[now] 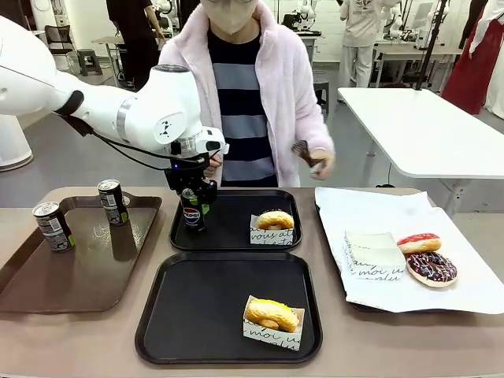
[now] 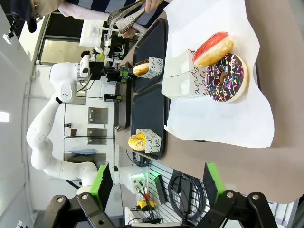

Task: Set up donuts and drinks on trays.
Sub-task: Pick up one Pepsi coke and place it on the Flat Tray.

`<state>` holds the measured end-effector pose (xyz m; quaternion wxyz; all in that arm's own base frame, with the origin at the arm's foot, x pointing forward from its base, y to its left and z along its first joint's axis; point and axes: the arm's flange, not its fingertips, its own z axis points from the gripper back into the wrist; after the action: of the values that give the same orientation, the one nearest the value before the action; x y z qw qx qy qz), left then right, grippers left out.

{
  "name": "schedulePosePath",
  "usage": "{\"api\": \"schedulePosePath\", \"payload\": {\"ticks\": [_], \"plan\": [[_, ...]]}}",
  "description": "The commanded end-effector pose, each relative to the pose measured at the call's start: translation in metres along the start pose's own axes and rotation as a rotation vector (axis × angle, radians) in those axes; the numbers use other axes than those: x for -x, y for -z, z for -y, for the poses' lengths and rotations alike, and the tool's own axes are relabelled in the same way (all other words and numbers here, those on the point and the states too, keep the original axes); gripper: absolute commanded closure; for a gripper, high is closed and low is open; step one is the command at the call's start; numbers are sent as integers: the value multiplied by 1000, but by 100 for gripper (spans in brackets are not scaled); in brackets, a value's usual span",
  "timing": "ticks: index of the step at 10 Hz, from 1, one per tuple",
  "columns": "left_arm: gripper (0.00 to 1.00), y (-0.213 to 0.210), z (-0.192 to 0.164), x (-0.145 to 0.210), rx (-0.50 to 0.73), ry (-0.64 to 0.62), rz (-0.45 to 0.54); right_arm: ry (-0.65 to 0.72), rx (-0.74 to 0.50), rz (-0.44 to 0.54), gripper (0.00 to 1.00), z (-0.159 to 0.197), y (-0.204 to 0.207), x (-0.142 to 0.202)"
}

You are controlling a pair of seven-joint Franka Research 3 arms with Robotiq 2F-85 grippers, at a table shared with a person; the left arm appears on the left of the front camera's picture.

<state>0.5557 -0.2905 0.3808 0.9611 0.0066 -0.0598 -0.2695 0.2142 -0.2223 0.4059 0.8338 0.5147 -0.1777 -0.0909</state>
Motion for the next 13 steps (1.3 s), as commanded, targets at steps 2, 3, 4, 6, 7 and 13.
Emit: {"api": "schedulePosePath", "payload": {"ticks": [2, 3, 4, 6, 7, 13], "plan": [[0, -10, 2, -3, -12, 20, 10, -12, -16, 6, 0, 2, 0, -1], [0, -10, 3, -1, -12, 24, 4, -12, -16, 6, 0, 2, 0, -1], [0, -14, 4, 0, -9, 21, -12, -12, -16, 6, 0, 2, 0, -1], [0, -41, 9, 14, -45, -3, -59, -12, -16, 6, 0, 2, 0, -1], [0, -59, 14, 27, -60, 6, -60, -12, -16, 6, 0, 2, 0, -1], [0, -106, 28, 99, -6, -78, -79, -12, -16, 6, 0, 2, 0, -1]]}}
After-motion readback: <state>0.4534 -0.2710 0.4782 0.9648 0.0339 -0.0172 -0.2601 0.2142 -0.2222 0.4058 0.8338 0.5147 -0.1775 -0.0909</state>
